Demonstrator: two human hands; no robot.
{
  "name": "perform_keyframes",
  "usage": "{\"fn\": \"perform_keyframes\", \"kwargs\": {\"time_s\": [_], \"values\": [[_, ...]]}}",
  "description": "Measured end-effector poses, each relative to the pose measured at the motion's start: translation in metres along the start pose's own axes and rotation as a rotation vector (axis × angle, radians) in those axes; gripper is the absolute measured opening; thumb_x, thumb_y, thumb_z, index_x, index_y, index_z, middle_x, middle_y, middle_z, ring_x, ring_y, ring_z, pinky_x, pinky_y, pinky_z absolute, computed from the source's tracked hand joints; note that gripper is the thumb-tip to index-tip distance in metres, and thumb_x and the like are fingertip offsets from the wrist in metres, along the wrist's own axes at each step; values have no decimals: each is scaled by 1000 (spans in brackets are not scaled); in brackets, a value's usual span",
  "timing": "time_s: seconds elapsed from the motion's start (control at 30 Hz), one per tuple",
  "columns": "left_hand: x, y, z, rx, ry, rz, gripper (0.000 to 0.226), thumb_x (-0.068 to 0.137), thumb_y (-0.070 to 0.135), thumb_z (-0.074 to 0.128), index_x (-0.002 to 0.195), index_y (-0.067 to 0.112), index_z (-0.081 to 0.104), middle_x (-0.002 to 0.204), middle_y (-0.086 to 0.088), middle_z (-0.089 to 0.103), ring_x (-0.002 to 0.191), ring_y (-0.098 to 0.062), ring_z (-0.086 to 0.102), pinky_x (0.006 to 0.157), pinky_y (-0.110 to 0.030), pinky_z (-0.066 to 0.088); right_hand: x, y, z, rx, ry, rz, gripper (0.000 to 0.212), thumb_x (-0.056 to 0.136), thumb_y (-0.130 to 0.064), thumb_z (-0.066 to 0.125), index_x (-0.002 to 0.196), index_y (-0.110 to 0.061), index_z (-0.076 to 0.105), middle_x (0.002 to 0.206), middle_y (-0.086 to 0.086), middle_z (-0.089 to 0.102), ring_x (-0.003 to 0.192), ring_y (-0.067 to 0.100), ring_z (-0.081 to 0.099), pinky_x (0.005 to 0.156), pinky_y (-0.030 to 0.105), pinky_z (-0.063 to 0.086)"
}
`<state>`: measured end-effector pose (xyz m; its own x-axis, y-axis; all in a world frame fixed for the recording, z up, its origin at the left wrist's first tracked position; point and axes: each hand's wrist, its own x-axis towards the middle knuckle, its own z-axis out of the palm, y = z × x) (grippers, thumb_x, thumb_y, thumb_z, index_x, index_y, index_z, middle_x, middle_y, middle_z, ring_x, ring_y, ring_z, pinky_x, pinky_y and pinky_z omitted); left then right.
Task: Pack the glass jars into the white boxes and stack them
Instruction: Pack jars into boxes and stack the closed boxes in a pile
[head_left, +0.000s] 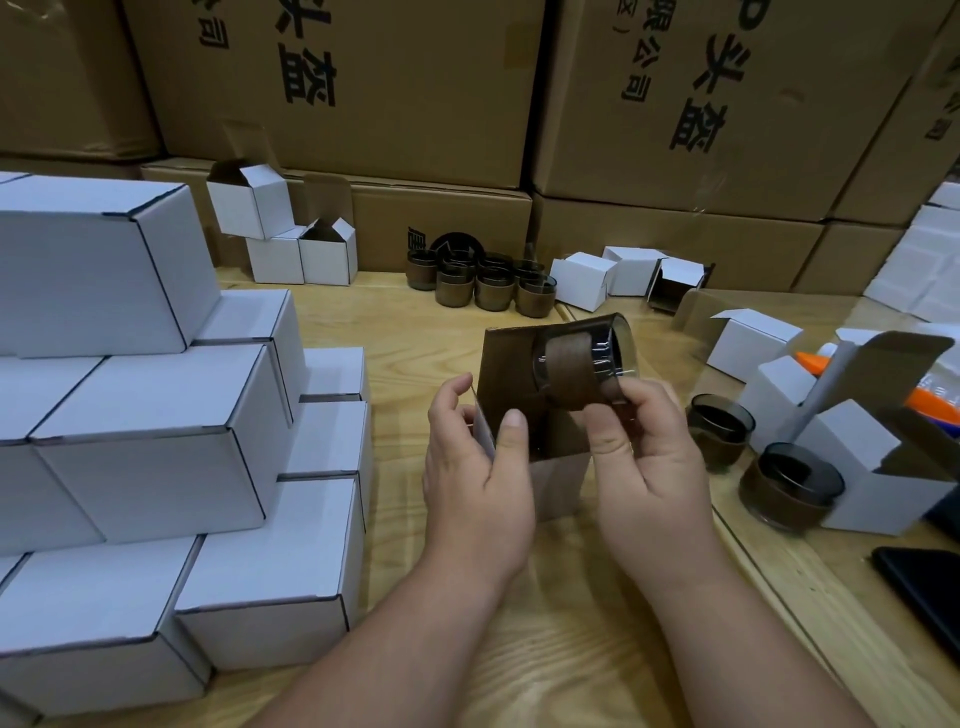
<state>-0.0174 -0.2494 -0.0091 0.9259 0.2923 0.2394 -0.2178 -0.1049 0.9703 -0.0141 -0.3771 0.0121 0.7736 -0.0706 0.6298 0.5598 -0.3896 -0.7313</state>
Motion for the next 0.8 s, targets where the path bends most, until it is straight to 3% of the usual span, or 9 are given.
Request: {"fn": "perform_keyframes", "kwargs": {"time_s": [0.13,0.2,0.27,0.4,0.63,0.8], "values": [[1,-1,-1,-67,-11,0,38,90,60,36,126,66,27,121,24,47,117,0,49,95,-23,39,1,3,-8,38,-53,70,16,97,-30,51,110,-27,61,114,-2,54,101,-1,56,86,10,43],[1,0,-1,-99,-19,-19,38,90,61,33,128,63,28,119,29,46,115,5,50,88,-15,36,1,3,-8,74,-125,119,19,97,-34,50,112,-28,61,117,-1,57,107,8,59,90,22,48],[1,0,-2,-116,-19,-28,39,91,61,33,129,61,29,118,29,48,113,5,52,85,-13,36,0,2,-8,57,-196,138,19,96,-36,50,110,-31,62,119,-4,56,109,14,58,91,27,48],[1,0,-3,-110,-9,-20,37,91,61,33,127,63,30,116,25,50,113,-2,54,88,-21,39,0,-2,-6,-74,-294,127,10,92,-39,54,99,-37,62,129,-23,46,111,-4,51,85,2,36],[0,2,-3,-114,-16,-8,31,81,73,36,109,82,26,117,18,52,112,-3,57,86,-19,41,0,-5,-3,-263,-369,84,11,90,-42,53,99,-40,59,140,-16,42,137,3,31,100,-1,17],[0,2,-2,-158,6,28,23,80,74,39,101,65,37,112,10,55,100,-2,57,79,-10,42,1,-4,0,-455,-386,21,23,95,-45,40,88,-42,62,151,-21,33,143,-3,14,115,29,13]]}}
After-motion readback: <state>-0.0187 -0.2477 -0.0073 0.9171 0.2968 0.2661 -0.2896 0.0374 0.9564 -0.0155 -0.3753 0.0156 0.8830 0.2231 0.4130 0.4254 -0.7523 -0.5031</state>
